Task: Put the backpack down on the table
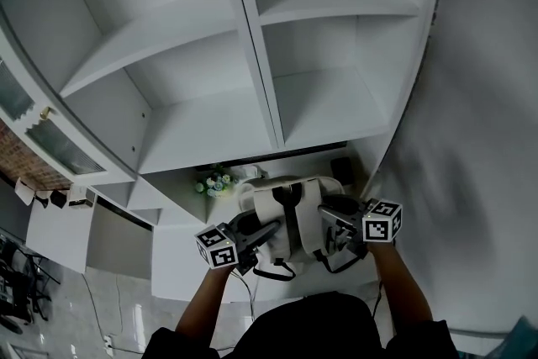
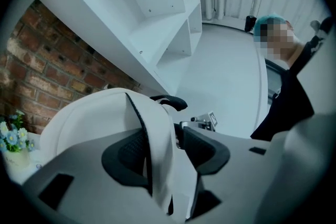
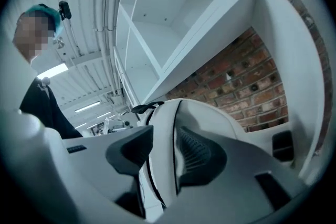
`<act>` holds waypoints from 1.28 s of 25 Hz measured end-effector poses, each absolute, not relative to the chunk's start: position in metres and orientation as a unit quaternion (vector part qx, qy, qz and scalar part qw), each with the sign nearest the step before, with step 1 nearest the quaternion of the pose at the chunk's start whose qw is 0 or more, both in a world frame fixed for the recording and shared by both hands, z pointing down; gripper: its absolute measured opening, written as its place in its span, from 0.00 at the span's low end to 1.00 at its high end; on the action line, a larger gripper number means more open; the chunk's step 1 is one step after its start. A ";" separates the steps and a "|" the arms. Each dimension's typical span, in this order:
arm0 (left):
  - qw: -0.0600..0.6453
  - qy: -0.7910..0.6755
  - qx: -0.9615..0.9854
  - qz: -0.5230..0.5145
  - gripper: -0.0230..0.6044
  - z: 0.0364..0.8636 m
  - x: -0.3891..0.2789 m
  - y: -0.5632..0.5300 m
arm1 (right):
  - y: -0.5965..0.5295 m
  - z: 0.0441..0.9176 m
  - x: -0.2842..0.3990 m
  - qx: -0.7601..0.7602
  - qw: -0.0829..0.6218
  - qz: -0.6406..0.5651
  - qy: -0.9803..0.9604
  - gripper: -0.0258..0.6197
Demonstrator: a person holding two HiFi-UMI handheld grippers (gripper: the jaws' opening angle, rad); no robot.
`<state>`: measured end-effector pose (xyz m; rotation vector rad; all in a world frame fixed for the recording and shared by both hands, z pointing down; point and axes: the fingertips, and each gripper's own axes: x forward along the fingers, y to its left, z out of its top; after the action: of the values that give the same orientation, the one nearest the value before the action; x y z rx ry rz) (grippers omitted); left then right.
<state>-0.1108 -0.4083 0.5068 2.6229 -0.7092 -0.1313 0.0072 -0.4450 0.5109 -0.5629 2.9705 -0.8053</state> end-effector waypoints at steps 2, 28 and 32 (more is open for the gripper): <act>0.211 -0.265 0.940 -0.050 0.37 0.508 -0.116 -0.402 | -0.439 0.509 0.016 -0.200 0.017 -0.258 0.945 0.29; 0.247 -0.278 0.923 -0.098 0.40 0.490 -0.126 -0.244 | -0.230 0.476 -0.030 -0.272 0.024 -0.188 0.944 0.29; 0.240 -0.275 0.927 -0.094 0.40 0.490 -0.130 -0.217 | -0.204 0.488 -0.055 -0.261 -0.008 -0.176 0.949 0.29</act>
<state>-0.1300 -0.2166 0.4902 2.5363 -0.7517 -0.2570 -0.0550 -0.2042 0.4879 -0.8230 2.9967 -0.5558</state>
